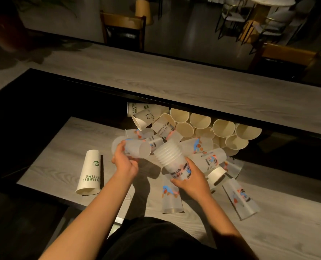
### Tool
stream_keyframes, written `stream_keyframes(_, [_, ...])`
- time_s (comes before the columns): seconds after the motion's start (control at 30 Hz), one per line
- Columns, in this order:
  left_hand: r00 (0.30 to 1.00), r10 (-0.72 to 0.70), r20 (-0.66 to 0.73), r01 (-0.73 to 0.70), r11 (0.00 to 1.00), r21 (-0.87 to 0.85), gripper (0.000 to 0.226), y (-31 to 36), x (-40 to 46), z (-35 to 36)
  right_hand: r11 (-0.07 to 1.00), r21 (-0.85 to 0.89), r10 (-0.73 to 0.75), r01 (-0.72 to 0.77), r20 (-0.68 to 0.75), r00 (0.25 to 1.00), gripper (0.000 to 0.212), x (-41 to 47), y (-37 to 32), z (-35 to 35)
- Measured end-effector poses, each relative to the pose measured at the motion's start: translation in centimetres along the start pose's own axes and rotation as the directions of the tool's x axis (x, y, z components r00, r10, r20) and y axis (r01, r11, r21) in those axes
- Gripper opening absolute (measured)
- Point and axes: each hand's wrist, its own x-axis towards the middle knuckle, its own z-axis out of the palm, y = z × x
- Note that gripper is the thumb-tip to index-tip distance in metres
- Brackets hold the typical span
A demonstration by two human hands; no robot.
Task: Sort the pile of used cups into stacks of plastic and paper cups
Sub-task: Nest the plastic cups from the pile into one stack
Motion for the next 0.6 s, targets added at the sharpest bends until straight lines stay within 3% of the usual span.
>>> stream_keyframes(0.13, [0.998,0.068,-0.012,-0.068,0.998,0.016,0.069,-0.6,-0.6,1.0,0.999,-0.053,-0.009,0.012,0.048,0.999,0.087,0.3,0.4,0.7])
stream_keyframes(0.23, [0.983,0.184,-0.004,-0.180,0.970,0.164,0.070,-1.2,-0.8,1.5,0.997,-0.068,-0.017,0.022,0.073,0.997,0.089,0.4,0.5,1.3])
stream_keyframes(0.33, [0.971,0.221,0.089,-0.238,0.919,0.314,0.070,-1.7,-0.8,1.4,0.998,-0.058,-0.010,0.015,0.088,0.996,0.091,0.7,0.5,1.9])
stream_keyframes(0.47, [0.941,0.138,0.308,-0.274,0.845,0.459,0.053,-2.1,-0.9,0.9,1.000,-0.030,-0.001,0.004,0.070,0.998,0.093,1.0,0.2,2.4])
stream_keyframes(0.6, [0.879,0.003,0.477,-0.304,0.775,0.554,0.055,-2.5,-1.1,1.0,0.996,0.084,0.025,-0.025,-0.003,1.000,0.094,1.4,-0.6,2.6])
